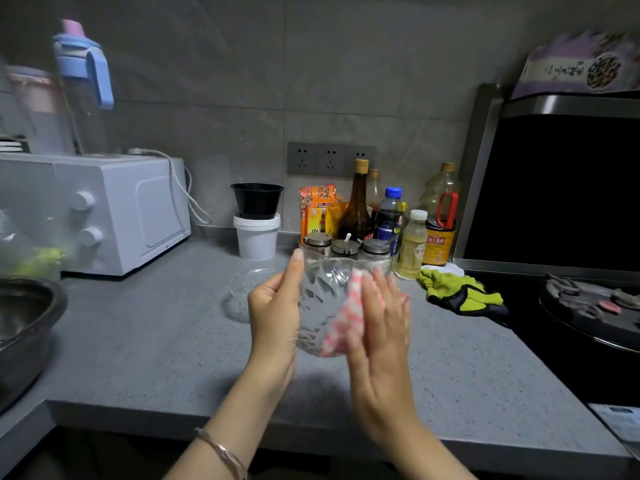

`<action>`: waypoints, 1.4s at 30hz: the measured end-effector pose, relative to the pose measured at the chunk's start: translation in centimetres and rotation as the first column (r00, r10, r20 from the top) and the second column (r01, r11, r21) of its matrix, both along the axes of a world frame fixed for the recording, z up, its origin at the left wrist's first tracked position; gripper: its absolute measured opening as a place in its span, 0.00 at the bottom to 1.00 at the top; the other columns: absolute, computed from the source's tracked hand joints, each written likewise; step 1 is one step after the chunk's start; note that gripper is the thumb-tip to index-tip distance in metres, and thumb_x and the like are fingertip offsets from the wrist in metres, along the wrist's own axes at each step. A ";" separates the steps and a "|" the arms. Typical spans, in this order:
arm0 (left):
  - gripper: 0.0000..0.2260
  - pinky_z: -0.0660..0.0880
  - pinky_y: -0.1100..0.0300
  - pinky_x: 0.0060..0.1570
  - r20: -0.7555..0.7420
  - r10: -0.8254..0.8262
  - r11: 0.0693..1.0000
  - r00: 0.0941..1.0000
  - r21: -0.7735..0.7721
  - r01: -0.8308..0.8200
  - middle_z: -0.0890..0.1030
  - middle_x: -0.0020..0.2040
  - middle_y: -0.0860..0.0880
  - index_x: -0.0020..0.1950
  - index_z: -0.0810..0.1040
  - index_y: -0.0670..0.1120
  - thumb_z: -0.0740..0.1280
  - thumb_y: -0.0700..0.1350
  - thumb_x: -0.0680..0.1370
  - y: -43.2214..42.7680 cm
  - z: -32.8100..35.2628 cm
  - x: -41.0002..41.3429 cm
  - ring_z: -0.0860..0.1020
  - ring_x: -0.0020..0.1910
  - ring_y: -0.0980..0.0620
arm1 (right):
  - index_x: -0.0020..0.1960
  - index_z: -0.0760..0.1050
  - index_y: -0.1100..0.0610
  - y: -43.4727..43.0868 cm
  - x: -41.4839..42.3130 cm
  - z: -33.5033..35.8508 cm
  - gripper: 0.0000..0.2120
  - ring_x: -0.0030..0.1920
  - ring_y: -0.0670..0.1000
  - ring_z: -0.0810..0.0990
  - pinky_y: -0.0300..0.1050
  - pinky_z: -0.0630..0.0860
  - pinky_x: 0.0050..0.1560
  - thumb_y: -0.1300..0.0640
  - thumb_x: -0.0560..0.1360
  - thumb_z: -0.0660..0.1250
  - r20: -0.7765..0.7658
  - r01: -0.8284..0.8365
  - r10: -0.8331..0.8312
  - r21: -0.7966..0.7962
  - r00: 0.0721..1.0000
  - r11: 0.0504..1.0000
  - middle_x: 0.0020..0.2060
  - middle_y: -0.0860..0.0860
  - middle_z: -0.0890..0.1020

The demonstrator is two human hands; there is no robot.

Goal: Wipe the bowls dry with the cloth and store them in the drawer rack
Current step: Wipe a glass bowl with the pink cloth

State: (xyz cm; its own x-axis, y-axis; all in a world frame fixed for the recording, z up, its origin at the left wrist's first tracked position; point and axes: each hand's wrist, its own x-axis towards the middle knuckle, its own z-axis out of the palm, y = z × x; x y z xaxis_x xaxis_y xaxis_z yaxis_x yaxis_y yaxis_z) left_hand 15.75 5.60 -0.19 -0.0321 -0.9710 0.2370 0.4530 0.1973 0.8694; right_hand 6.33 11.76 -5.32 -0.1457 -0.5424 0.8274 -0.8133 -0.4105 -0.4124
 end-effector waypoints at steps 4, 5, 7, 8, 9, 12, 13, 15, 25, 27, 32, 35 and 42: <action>0.17 0.76 0.51 0.41 0.076 -0.084 0.996 0.994 -0.013 0.085 0.78 0.33 0.41 0.29 0.80 0.46 0.70 0.58 0.69 0.7 0.4 -0.3 0.77 0.35 0.45 | 0.76 0.52 0.44 -0.1 -0.1 0.4 0.23 0.77 0.52 0.51 0.53 0.43 0.75 0.44 0.82 0.45 -0.238 0.064 -0.088 -0.105 0.967 0.992 0.77 0.47 0.54; 0.16 0.75 0.51 0.43 0.068 -0.089 0.996 0.994 0.001 0.089 0.79 0.34 0.41 0.31 0.81 0.46 0.70 0.56 0.71 0.7 0.5 -0.4 0.78 0.36 0.45 | 0.75 0.57 0.44 -0.3 -0.2 1.2 0.22 0.76 0.51 0.54 0.54 0.47 0.75 0.45 0.82 0.46 -0.230 0.065 -0.091 -0.118 0.969 0.991 0.75 0.47 0.58; 0.13 0.71 0.51 0.43 0.052 -0.086 0.996 0.995 0.002 0.086 0.77 0.38 0.41 0.36 0.83 0.45 0.69 0.54 0.73 0.7 0.5 -0.5 0.74 0.38 0.45 | 0.71 0.65 0.45 -0.4 -0.3 2.7 0.20 0.73 0.48 0.61 0.52 0.59 0.72 0.45 0.81 0.48 -0.083 0.040 -0.048 -0.098 0.995 0.994 0.72 0.46 0.65; 0.15 0.69 0.51 0.43 0.032 -0.091 0.996 0.995 0.002 0.091 0.76 0.40 0.41 0.40 0.82 0.42 0.70 0.55 0.71 0.8 0.6 -0.5 0.72 0.40 0.44 | 0.69 0.69 0.46 -0.5 -0.3 3.2 0.20 0.71 0.47 0.65 0.50 0.64 0.68 0.45 0.81 0.50 0.016 0.009 -0.007 -0.094 1.000 0.996 0.69 0.46 0.69; 0.18 0.69 0.50 0.43 0.019 -0.090 0.996 0.996 0.003 0.090 0.75 0.42 0.40 0.44 0.81 0.40 0.71 0.56 0.70 0.8 0.5 -0.5 0.72 0.41 0.43 | 0.67 0.71 0.47 -0.6 -0.4 3.5 0.19 0.67 0.46 0.69 0.47 0.69 0.64 0.46 0.81 0.51 0.107 -0.027 0.039 -0.108 0.994 0.994 0.65 0.45 0.73; 0.18 0.76 0.51 0.43 -0.009 -0.082 0.996 0.997 0.028 0.082 0.79 0.41 0.38 0.43 0.80 0.38 0.69 0.55 0.71 0.7 0.1 -0.4 0.78 0.39 0.41 | 0.59 0.76 0.46 -0.6 -0.5 4.2 0.14 0.57 0.43 0.77 0.37 0.75 0.54 0.49 0.81 0.54 0.472 -0.175 0.235 -0.166 0.850 0.970 0.54 0.41 0.80; 0.17 0.78 0.52 0.43 -0.022 -0.083 0.996 0.996 0.034 0.083 0.81 0.40 0.39 0.42 0.80 0.39 0.68 0.53 0.73 0.6 0.0 -0.4 0.80 0.39 0.42 | 0.57 0.77 0.47 -0.7 -0.6 4.0 0.13 0.53 0.41 0.79 0.35 0.77 0.49 0.50 0.81 0.55 0.649 -0.215 0.263 -0.154 0.714 0.964 0.51 0.42 0.82; 0.13 0.79 0.54 0.44 -0.064 -0.119 0.991 0.991 0.048 0.122 0.84 0.39 0.44 0.41 0.82 0.43 0.66 0.52 0.75 0.7 0.1 -0.2 0.83 0.40 0.47 | 0.61 0.76 0.52 -1.5 -1.2 3.3 0.15 0.48 0.45 0.79 0.35 0.77 0.36 0.49 0.80 0.56 0.907 -0.301 0.230 -0.123 0.353 0.946 0.53 0.47 0.81; 0.33 0.80 0.46 0.50 0.250 -0.664 0.741 0.705 0.349 0.573 0.80 0.61 0.43 0.65 0.72 0.53 0.52 0.71 0.69 -1.7 -1.1 1.7 0.82 0.52 0.40 | 0.29 0.72 0.53 -0.4 -3.2 3.3 0.25 0.28 0.46 0.73 0.36 0.70 0.32 0.38 0.76 0.57 0.535 -0.315 0.384 -0.221 0.753 0.923 0.26 0.46 0.74; 0.33 0.82 0.50 0.42 0.063 -0.807 0.544 0.587 0.466 0.698 0.80 0.60 0.38 0.66 0.72 0.46 0.55 0.69 0.72 -1.7 -1.1 2.3 0.82 0.50 0.36 | 0.28 0.70 0.49 -0.5 -3.9 3.0 0.25 0.27 0.46 0.73 0.43 0.70 0.28 0.41 0.79 0.54 0.241 -0.247 0.290 -0.194 0.926 0.949 0.25 0.47 0.73; 0.26 0.79 0.46 0.49 -0.168 -0.770 0.514 0.615 0.407 0.755 0.79 0.58 0.35 0.67 0.72 0.42 0.64 0.50 0.71 -1.7 -1.6 2.2 0.81 0.50 0.36 | 0.29 0.69 0.63 -0.3 -4.5 3.2 0.31 0.29 0.45 0.69 0.42 0.64 0.29 0.42 0.81 0.50 -0.027 -0.109 0.107 -0.110 0.994 0.988 0.26 0.49 0.70; 0.18 0.81 0.46 0.43 0.010 -0.634 0.738 0.773 0.305 0.602 0.83 0.52 0.40 0.64 0.74 0.46 0.58 0.46 0.75 -1.3 -2.2 1.2 0.82 0.45 0.38 | 0.35 0.73 0.59 -0.2 -4.1 4.4 0.28 0.35 0.48 0.74 0.49 0.69 0.36 0.39 0.79 0.50 0.074 -0.095 0.089 0.073 0.993 0.993 0.31 0.50 0.75; 0.16 0.80 0.55 0.35 0.131 -0.297 0.955 0.946 0.031 0.296 0.81 0.56 0.47 0.66 0.71 0.54 0.54 0.43 0.81 -0.6 -2.4 0.0 0.84 0.46 0.49 | 0.71 0.60 0.42 1.1 -3.7 5.1 0.21 0.69 0.30 0.50 0.36 0.32 0.71 0.42 0.80 0.46 -0.412 0.106 0.117 0.479 0.903 0.871 0.72 0.40 0.61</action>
